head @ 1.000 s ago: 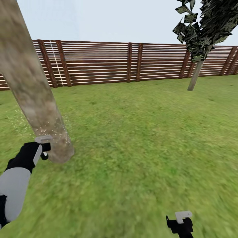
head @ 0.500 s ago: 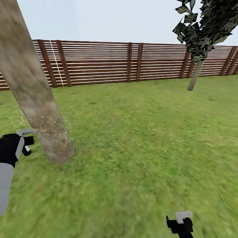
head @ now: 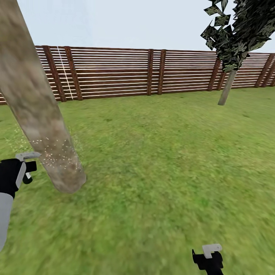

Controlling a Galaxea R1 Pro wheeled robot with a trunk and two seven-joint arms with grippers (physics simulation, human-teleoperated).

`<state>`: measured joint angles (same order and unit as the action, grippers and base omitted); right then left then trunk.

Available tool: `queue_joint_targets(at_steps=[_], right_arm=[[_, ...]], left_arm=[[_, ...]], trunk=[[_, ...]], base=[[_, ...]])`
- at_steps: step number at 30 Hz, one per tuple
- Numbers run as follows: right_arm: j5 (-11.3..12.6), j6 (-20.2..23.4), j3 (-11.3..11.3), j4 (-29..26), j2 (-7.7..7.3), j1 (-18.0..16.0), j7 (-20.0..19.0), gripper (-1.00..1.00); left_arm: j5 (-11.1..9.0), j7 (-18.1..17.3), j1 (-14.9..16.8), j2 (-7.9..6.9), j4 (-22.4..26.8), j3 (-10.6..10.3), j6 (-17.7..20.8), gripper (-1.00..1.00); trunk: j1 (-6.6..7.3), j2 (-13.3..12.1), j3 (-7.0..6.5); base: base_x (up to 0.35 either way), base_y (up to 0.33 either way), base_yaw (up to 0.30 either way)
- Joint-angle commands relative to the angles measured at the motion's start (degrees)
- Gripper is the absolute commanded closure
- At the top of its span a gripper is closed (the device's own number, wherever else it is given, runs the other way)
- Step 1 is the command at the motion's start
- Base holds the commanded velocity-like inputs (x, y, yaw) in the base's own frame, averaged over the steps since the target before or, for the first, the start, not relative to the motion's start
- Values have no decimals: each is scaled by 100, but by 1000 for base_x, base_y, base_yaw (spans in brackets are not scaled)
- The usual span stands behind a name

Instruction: In the garden, pick up the pesticide atomizer on the floor and spray pesticide onto both trees until each tree trunk is fully covered.

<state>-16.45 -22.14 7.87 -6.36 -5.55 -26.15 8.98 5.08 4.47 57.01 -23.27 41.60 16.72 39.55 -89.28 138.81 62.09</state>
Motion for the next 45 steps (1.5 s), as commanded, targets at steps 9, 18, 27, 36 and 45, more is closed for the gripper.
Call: queue_joint_targets(at_steps=[9,18,27,36,45], right_arm=[[-68,-25,39,10,9,-4,11,-100],[-120,-8,-151,-181,42,-10,-40,-100],[-1150,375,-1091,-1862,132,-240,-3393,-100],[-1460,588,-1043,-2414,338,-229,-4738,-100],[-1565,805,-1182,-2345,326,-228,-4959,-100]], left_arm=[[-31,-95,-857,82,-64,-44,-495,100],[169,-2067,-2283,91,-181,-327,-2073,100],[1283,-4350,-2493,111,-1061,-2017,-3631,100],[1522,-4667,-2465,167,-1100,-2451,-3471,100],[1870,-4949,-2433,224,-1399,-2658,-3394,100]], trunk=[[2,2,5],[2,2,5],[2,2,5],[2,2,5],[2,2,5]], base=[[-312,39,0],[-338,0,0],[-321,0,0],[-56,0,0],[0,0,0]])
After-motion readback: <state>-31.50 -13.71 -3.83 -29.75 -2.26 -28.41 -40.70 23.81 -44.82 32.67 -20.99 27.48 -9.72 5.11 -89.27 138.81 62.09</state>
